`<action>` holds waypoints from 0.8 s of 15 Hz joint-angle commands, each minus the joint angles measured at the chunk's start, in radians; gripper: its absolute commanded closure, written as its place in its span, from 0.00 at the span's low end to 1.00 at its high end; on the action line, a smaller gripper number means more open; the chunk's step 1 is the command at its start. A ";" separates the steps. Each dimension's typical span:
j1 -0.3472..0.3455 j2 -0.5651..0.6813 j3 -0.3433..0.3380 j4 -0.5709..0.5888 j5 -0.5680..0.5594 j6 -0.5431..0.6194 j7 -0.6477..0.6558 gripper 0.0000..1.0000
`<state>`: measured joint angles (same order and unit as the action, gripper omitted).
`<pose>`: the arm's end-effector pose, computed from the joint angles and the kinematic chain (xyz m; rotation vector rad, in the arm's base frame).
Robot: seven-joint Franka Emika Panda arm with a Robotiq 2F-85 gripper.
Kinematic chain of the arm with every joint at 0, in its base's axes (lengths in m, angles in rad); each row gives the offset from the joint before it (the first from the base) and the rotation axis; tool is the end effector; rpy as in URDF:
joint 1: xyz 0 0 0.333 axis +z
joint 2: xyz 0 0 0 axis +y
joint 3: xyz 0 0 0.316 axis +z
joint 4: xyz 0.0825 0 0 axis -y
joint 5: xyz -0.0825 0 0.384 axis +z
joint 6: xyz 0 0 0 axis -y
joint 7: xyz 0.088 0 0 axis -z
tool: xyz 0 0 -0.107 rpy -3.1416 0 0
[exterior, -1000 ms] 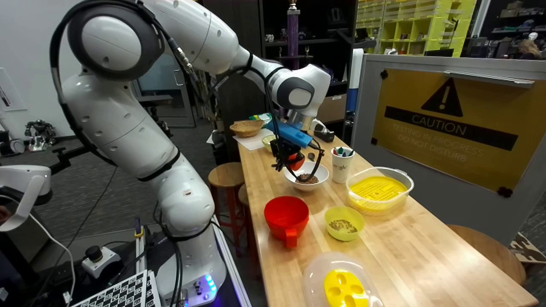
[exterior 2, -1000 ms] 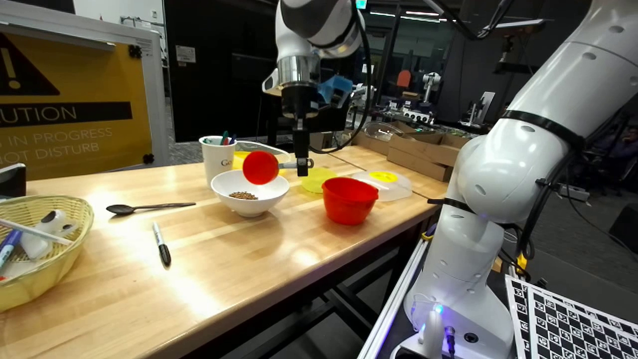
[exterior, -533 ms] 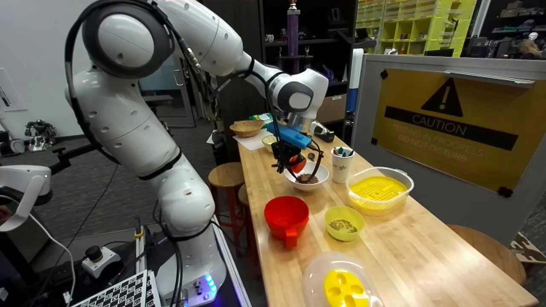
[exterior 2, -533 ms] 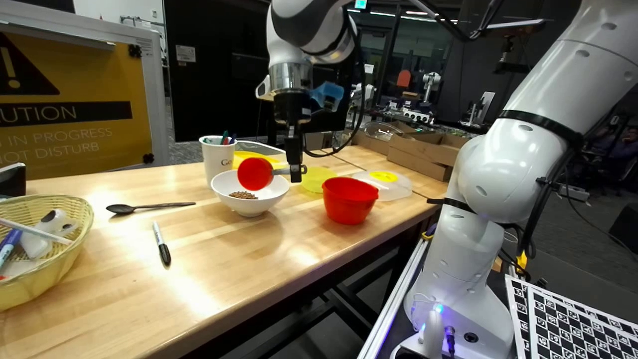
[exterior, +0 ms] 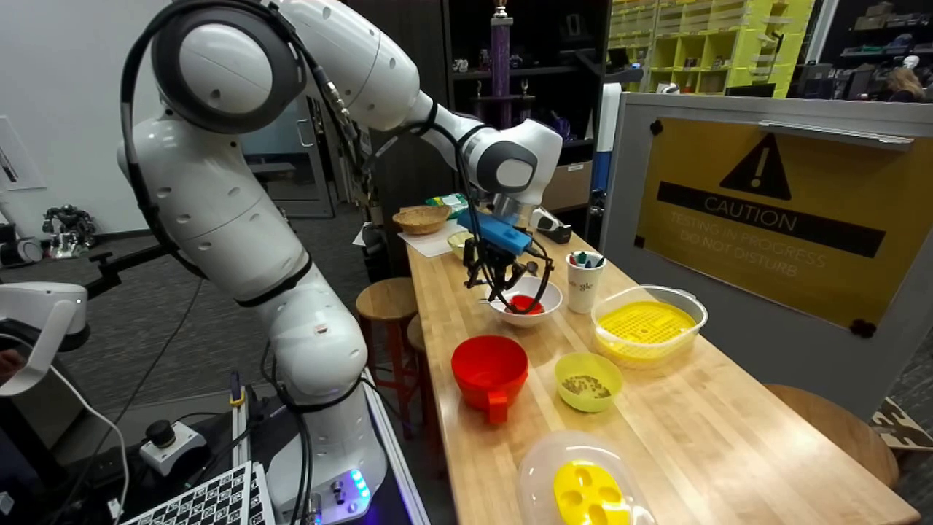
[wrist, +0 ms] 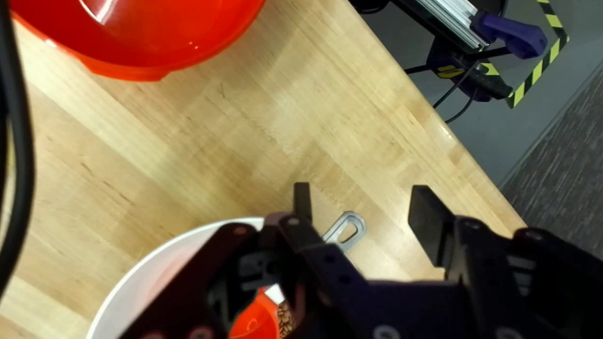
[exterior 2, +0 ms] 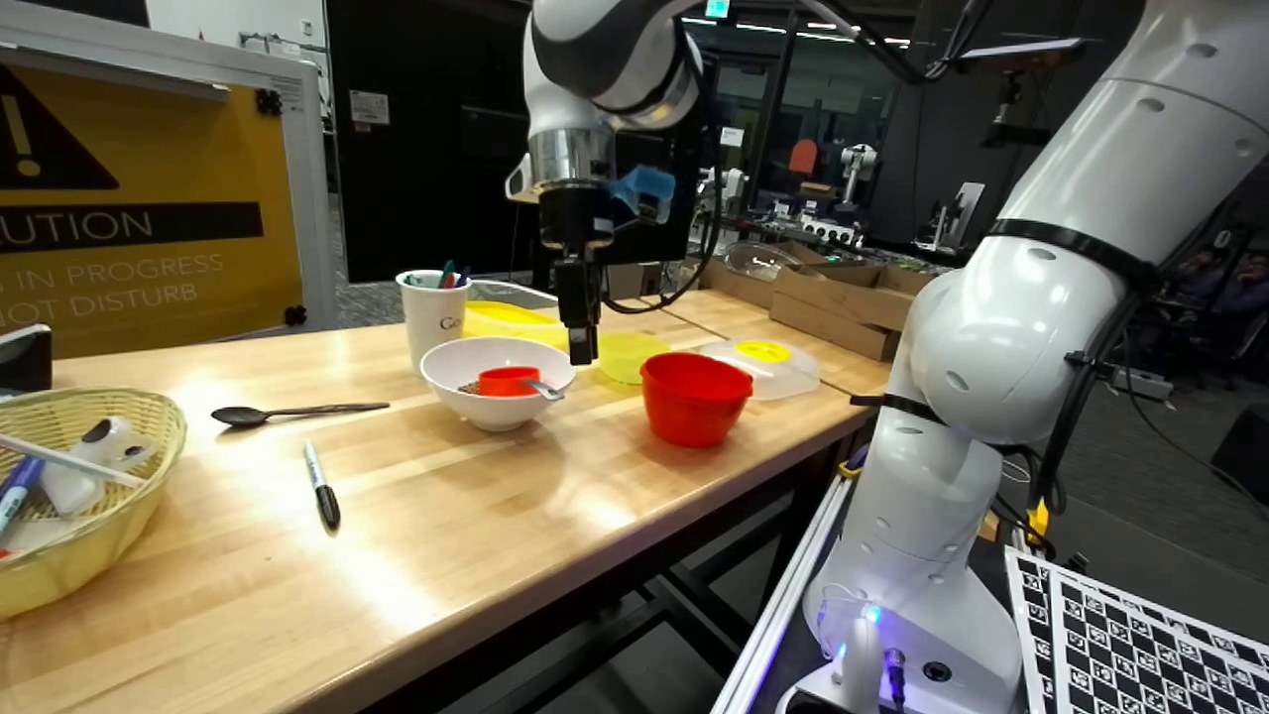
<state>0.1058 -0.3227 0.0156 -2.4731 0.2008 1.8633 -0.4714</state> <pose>0.3947 0.0636 0.3912 -2.8024 -0.7236 0.3659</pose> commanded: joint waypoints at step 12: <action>-0.095 -0.142 -0.145 -0.072 -0.105 0.024 -0.011 0.00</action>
<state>0.0014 -0.4651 -0.1217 -2.5462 0.0985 1.8884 -0.4861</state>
